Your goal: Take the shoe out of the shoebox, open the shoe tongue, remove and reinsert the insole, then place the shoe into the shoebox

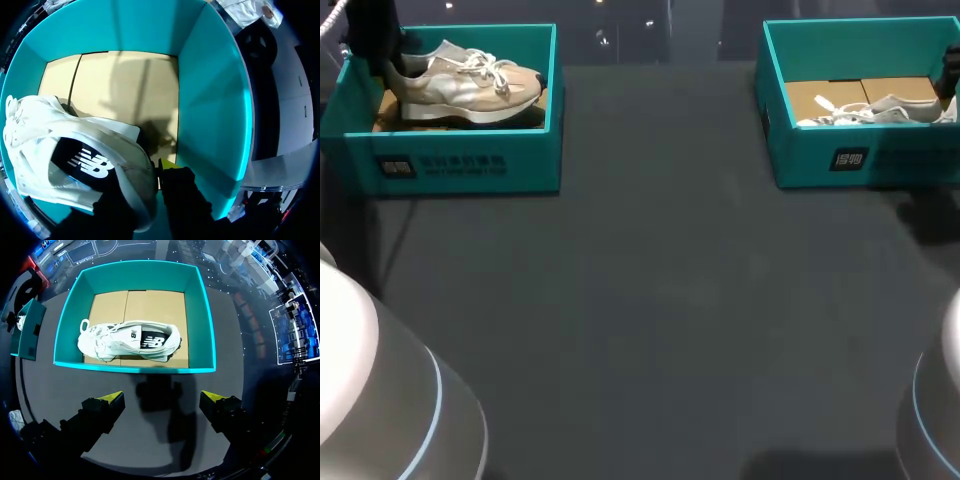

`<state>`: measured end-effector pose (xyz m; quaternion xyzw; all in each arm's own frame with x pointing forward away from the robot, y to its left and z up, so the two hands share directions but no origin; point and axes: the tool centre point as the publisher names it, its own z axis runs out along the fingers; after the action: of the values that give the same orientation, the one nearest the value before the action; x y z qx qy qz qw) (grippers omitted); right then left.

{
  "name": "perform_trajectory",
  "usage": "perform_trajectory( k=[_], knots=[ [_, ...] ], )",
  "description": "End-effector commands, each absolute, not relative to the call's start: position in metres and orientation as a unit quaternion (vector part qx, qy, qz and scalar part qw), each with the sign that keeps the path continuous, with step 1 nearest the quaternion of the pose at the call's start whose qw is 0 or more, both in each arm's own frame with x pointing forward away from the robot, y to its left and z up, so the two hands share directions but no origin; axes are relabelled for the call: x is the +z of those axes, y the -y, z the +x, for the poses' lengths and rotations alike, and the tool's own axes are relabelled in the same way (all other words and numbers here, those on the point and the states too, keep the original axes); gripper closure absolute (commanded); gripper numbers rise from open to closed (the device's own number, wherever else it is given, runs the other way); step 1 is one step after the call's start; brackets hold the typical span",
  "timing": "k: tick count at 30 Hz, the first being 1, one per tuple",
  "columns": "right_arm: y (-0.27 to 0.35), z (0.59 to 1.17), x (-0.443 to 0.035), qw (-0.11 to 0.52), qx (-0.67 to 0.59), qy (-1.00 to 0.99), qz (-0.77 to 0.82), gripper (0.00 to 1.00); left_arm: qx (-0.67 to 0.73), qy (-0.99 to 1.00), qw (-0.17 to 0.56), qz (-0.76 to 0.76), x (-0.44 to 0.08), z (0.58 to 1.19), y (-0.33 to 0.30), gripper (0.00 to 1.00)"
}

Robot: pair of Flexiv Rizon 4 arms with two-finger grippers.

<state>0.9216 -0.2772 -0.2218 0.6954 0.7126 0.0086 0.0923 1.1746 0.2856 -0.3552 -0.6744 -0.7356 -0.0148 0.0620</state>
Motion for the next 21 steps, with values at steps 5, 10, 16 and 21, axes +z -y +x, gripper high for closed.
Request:
perform_trajectory(
  k=[5, 10, 16, 21],
  knots=[
    [0.277, 0.920, -0.222, 0.093, 0.009, -0.712, 0.695, 0.00, -0.026, 0.748, 0.063, -0.660, -0.308, 1.174, -0.285, 1.00],
    [0.277, 0.920, -0.222, 0.093, 0.009, -0.712, 0.695, 0.00, -0.043, 0.755, 0.063, -0.651, -0.279, 1.168, -0.282, 1.00],
    [0.277, 0.920, -0.222, 0.093, 0.009, -0.712, 0.695, 0.00, -0.062, 0.765, 0.062, -0.638, -0.246, 1.157, -0.278, 1.00],
    [0.277, 0.920, -0.222, 0.093, 0.009, -0.712, 0.695, 0.00, -0.088, 0.774, 0.056, -0.625, -0.221, 1.142, -0.275, 1.00]
  ],
)
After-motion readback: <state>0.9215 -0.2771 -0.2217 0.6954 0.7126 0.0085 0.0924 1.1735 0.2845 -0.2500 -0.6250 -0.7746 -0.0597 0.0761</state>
